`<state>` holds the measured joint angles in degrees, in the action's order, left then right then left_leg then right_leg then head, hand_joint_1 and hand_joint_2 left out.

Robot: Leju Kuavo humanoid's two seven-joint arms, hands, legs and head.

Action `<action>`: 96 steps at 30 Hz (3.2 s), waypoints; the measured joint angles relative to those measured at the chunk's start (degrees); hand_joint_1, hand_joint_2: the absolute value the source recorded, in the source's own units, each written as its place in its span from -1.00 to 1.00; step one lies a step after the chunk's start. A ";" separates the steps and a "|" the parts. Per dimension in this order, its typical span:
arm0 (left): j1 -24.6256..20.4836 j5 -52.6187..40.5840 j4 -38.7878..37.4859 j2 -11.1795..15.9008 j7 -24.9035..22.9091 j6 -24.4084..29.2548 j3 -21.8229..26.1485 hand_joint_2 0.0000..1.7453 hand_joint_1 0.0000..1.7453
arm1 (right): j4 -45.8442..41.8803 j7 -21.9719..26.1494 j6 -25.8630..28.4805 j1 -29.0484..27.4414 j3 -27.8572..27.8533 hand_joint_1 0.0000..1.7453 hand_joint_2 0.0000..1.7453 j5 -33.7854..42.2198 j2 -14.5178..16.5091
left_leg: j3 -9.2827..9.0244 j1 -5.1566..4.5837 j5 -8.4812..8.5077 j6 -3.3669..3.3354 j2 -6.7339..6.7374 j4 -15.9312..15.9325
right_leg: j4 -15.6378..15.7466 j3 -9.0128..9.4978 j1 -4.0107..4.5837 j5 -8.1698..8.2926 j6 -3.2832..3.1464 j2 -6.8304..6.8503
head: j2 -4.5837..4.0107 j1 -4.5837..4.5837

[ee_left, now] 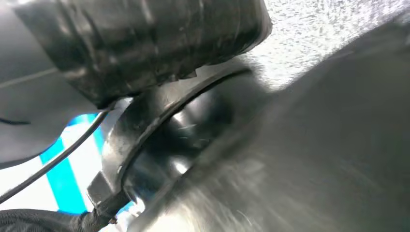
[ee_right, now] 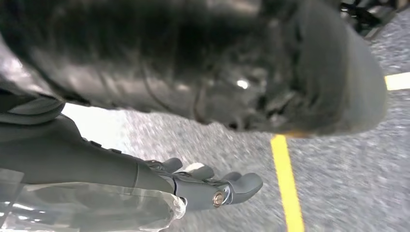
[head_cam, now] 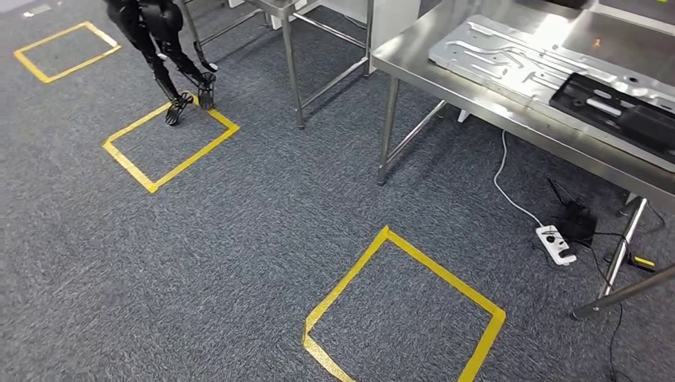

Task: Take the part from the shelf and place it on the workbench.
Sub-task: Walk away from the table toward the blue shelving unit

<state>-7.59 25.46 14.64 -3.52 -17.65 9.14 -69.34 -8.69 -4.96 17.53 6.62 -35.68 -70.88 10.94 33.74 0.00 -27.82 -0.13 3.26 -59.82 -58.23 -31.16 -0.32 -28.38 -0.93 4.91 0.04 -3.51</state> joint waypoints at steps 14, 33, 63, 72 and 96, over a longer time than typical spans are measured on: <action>-5.36 5.52 0.02 2.52 -0.61 -2.40 3.61 -1.00 -1.00 | 0.10 7.11 0.07 0.63 2.74 -1.00 -1.00 -3.71 -0.53 | -1.14 -0.09 0.96 -2.17 -8.25 2.24 | -7.10 -3.54 -0.58 -1.31 1.49 -6.64 | 0.00 0.61; -7.07 6.85 0.41 4.39 -2.09 -3.54 3.86 -1.00 -1.00 | 0.29 2.76 -7.70 -0.02 4.50 -1.00 -1.00 -7.32 -0.60 | 0.40 -0.77 1.04 -0.45 1.09 1.53 | -0.54 0.49 0.21 -0.99 0.44 1.76 | 0.00 -0.14; -11.54 8.07 0.44 3.19 -10.89 -1.58 4.21 -1.00 -1.00 | 0.27 6.19 -11.95 0.05 6.99 -1.00 -1.00 -10.95 0.46 | 0.26 -0.65 1.53 -0.18 0.86 1.84 | -0.67 0.10 0.14 -0.66 -0.13 1.18 | 0.00 -0.44; -8.60 12.56 0.40 4.54 -7.41 -2.02 3.88 -1.00 -1.00 | 0.27 6.03 -14.31 -0.32 10.99 -1.00 -1.00 -16.07 0.61 | -0.75 0.09 1.87 -1.67 -5.18 2.97 | -16.16 -7.47 -0.34 -7.00 1.45 -4.28 | 0.00 0.13; -8.68 12.83 0.35 4.32 -10.64 -0.68 2.63 -1.00 -1.00 | 0.33 2.97 -16.29 0.06 17.22 -1.00 -1.00 -13.77 2.72 | 0.62 -0.33 2.12 -0.52 -1.02 1.94 | -1.31 0.10 0.17 -1.16 0.21 1.36 | 0.00 -0.53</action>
<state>-16.26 38.28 14.99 0.80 -28.29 8.45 -66.71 -8.35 -1.99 1.24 6.68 -18.46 -84.65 13.66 34.36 -0.33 -25.70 -0.65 2.24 -57.88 -59.54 -31.06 -0.16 -29.54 -0.72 6.27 0.04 -4.03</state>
